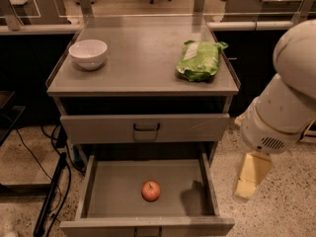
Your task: Pick apple from middle drawer and place on counter
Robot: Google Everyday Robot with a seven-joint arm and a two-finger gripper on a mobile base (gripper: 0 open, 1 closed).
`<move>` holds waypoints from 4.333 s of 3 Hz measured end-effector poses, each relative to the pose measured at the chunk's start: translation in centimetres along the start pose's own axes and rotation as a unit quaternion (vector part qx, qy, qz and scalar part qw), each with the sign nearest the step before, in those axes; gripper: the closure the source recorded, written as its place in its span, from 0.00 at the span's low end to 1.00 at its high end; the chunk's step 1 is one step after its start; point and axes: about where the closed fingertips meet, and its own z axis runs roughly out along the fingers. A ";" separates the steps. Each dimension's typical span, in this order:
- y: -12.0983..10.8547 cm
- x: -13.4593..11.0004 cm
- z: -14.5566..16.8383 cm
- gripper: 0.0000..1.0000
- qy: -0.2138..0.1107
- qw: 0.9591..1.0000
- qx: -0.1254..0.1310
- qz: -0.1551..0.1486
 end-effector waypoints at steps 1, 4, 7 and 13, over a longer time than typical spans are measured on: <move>0.3 0.2 0.4 0.00 0.003 1.000 -0.005 0.001; -0.5 -4.4 9.5 0.00 -0.042 0.998 -0.053 0.005; 0.3 -7.7 15.8 0.00 -0.079 0.993 -0.087 -0.012; 1.7 -11.7 25.8 0.00 -0.121 0.982 -0.140 0.023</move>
Offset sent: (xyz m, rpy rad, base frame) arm -0.0024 0.0183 -0.0593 0.0971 0.0936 -0.0341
